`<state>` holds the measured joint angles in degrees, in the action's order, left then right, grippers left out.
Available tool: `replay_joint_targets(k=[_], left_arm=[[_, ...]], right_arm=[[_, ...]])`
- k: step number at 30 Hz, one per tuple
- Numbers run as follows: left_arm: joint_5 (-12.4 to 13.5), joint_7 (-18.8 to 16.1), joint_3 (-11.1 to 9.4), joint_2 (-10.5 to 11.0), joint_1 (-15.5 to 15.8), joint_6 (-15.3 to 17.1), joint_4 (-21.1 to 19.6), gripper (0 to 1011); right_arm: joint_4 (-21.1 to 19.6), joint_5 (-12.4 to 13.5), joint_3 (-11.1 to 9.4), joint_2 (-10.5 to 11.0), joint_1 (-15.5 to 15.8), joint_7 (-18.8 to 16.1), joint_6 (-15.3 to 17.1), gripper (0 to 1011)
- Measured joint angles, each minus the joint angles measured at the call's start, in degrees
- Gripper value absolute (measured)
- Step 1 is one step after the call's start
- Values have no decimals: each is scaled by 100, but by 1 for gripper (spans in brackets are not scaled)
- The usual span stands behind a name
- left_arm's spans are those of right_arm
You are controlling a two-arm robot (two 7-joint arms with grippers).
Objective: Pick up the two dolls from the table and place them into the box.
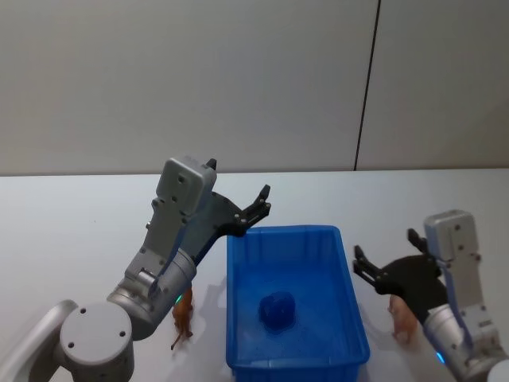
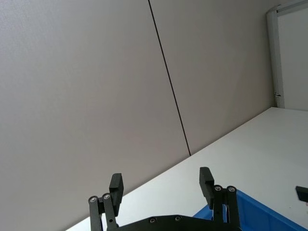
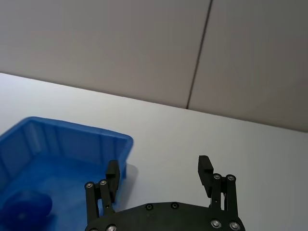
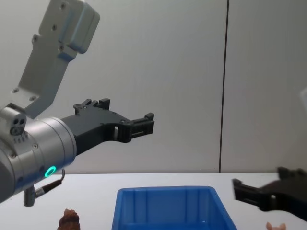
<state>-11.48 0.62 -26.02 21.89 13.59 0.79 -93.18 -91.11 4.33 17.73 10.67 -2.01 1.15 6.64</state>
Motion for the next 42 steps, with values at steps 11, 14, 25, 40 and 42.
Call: replay_joint_targets(k=[11, 14, 25, 40, 42], left_arm=[[0, 1, 0, 0, 0, 0, 0, 1001], [0, 0, 0, 0, 0, 0, 0, 1001], [0, 1, 0, 0, 0, 0, 0, 1001], [0, 1, 0, 0, 0, 0, 0, 1001], [0, 0, 0, 0, 0, 0, 0, 1001]], right_arm=[[-273, 239, -133, 164, 366, 537, 315, 1001], [-284, 324, -157, 189, 425, 550, 351, 1001], [-193, 549, -188, 216, 522, 305, 328, 1001], [77, 738, -185, 163, 593, 154, 331, 961], [121, 760, -184, 154, 598, 144, 340, 905]])
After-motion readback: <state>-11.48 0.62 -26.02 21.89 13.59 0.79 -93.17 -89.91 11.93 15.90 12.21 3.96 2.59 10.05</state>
